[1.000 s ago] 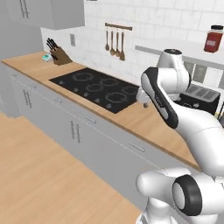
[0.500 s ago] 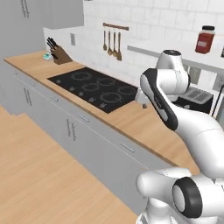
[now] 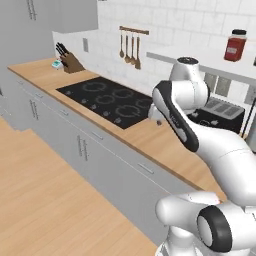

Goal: Take a straw from the drawer in front and place it inside the glass cup on the dining counter.

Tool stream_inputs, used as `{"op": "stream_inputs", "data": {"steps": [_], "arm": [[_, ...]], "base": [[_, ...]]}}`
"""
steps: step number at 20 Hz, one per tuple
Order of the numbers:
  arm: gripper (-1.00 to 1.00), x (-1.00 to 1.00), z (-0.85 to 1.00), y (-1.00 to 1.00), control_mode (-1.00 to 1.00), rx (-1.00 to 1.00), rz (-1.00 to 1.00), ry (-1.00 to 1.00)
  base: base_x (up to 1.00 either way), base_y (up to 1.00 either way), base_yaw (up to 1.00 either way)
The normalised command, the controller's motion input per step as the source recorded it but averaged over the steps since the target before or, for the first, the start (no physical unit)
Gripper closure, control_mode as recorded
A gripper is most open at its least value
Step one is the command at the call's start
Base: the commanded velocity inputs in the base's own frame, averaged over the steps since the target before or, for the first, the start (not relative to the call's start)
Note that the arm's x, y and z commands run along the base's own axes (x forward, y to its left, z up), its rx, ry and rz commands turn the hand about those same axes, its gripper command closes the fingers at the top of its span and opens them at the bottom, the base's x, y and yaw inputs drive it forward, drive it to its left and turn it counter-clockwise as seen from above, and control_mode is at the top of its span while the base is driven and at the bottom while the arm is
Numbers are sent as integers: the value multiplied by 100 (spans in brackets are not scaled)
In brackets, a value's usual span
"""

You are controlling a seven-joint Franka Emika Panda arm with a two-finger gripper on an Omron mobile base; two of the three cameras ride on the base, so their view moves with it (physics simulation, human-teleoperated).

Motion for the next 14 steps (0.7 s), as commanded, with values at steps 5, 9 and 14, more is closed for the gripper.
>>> {"op": "stream_inputs", "data": {"steps": [5,9,14], "arm": [[-100,7,-38,95,-100,-37,1,0],[-100,5,-70,88,-100,-53,0,-1],[-100,4,-85,60,-100,-49,0,0]], "base": [[0,0,0],[0,0,0],[0,0,0]]}}
